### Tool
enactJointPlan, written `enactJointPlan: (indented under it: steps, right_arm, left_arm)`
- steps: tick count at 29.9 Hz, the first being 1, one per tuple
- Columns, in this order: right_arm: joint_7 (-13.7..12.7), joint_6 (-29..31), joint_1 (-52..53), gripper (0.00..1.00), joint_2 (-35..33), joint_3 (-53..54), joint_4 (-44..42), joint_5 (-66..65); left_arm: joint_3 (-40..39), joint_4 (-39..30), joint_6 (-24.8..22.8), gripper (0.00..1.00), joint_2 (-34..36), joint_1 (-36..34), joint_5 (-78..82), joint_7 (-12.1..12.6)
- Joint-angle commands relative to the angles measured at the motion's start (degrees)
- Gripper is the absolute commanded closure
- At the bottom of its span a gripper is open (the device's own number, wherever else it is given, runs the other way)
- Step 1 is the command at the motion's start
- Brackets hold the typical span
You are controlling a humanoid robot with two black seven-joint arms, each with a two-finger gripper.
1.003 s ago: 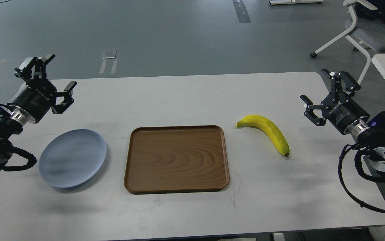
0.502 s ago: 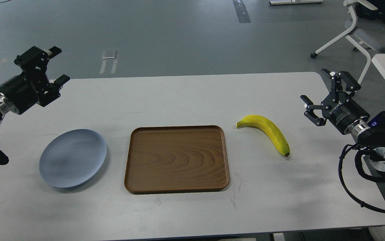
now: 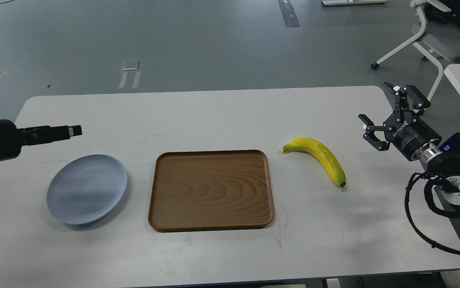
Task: Place banana on plate with both arms
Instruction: 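Lower the left gripper and grasp the plate's rim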
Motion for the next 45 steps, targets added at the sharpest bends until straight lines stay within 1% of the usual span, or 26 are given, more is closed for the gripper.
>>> enactJointPlan:
  steps: [1, 2, 3, 5, 12, 17, 22, 26, 28, 29, 32, 34, 35, 37, 39, 40, 41, 43, 44, 45]
  right_arm:
    - [0.0, 0.0, -0.1, 0.00, 0.0, -0.1, -0.1, 0.0]
    - [0.0, 0.0, -0.2, 0.00, 0.1, -0.1, 0.0, -0.1]
    - [0.0, 0.0, -0.2, 0.00, 0.1, -0.1, 0.0, -0.1]
    - [0.0, 0.0, -0.2, 0.00, 0.1, -0.1, -0.1, -0.1]
    - [0.0, 0.0, -0.1, 0.00, 0.1, -0.1, -0.1, -0.3]
    - [0.0, 0.0, -0.1, 0.00, 0.0, 0.0, -0.1, -0.3]
    - [0.0, 0.0, -0.2, 0.00, -0.1, 0.0, -0.1, -0.3]
    - [0.0, 0.0, -0.2, 0.00, 0.0, 0.0, -0.1, -0.3]
    - [0.0, 0.0, -0.2, 0.00, 0.0, 0.0, -0.1, -0.3]
    - [0.0, 0.0, -0.2, 0.00, 0.0, 0.0, -0.1, -0.3]
    - [0.0, 0.0, -0.3, 0.00, 0.0, -0.1, -0.1, -0.3]
    - [0.0, 0.0, -0.3, 0.00, 0.0, -0.1, -0.1, -0.3]
    - [0.0, 0.0, -0.3, 0.00, 0.0, -0.1, -0.1, -0.3]
    - [0.0, 0.0, -0.4, 0.00, -0.1, -0.1, -0.1, -0.3]
    - [0.0, 0.0, -0.4, 0.00, 0.0, -0.1, -0.1, -0.3]
    - [0.0, 0.0, -0.4, 0.00, 0.0, -0.1, -0.1, -0.3]
    - [0.0, 0.0, -0.4, 0.00, 0.0, -0.1, -0.1, -0.3]
    - [0.0, 0.0, -0.4, 0.00, 0.0, -0.1, -0.1, -0.3]
    - [0.0, 0.0, -0.4, 0.00, 0.0, -0.1, -0.1, -0.4]
    - [0.0, 0.0, -0.4, 0.00, 0.0, -0.1, -0.1, -0.4]
  left_arm:
    - [7.8, 4.6, 8.9, 0.00, 0.6, 1.1, 3.6, 0.0]
    - [10.7, 6.6, 11.3, 0.00, 0.3, 1.1, 3.5, 0.0]
    - [10.7, 6.6, 11.3, 0.00, 0.3, 1.1, 3.5, 0.0]
    - [13.9, 10.3, 12.6, 0.00, -0.8, 1.1, 2.6, 0.0]
    - [15.3, 12.3, 12.4, 0.03, -3.7, 1.3, -4.5, 0.0]
    - [15.8, 17.1, 11.9, 0.06, -8.0, 1.7, -7.6, 0.0]
    - [16.2, 18.7, 11.9, 0.09, -9.1, 3.0, -9.0, 0.0]
    - [16.2, 19.0, 11.9, 0.13, -10.0, 3.3, -9.0, 0.0]
    - [16.2, 19.2, 11.9, 0.18, -10.6, 3.3, -9.0, 0.0]
    - [16.2, 19.2, 11.9, 0.18, -10.6, 3.3, -9.0, 0.0]
    - [16.2, 19.2, 11.9, 0.24, -11.4, 3.4, -9.1, 0.0]
    - [16.2, 19.2, 11.9, 0.31, -11.5, 3.4, -9.1, 0.0]
    - [16.2, 19.2, 11.9, 0.31, -11.5, 3.4, -9.1, 0.0]
    - [16.2, 19.2, 11.9, 0.36, -11.6, 3.6, -9.1, 0.0]
    - [16.2, 19.2, 11.9, 0.45, -11.6, 3.8, -9.1, 0.0]
    - [16.2, 19.3, 11.8, 0.48, -11.6, 3.8, -9.1, 0.0]
    - [16.2, 19.3, 11.8, 0.55, -11.6, 3.8, -9.1, 0.0]
    - [16.2, 19.3, 11.8, 0.60, -11.6, 3.8, -9.1, 0.0]
    - [16.2, 19.3, 11.8, 0.67, -11.8, 3.8, -9.1, 0.0]
    - [16.3, 19.3, 11.8, 0.78, -11.9, 3.8, -9.1, 0.0]
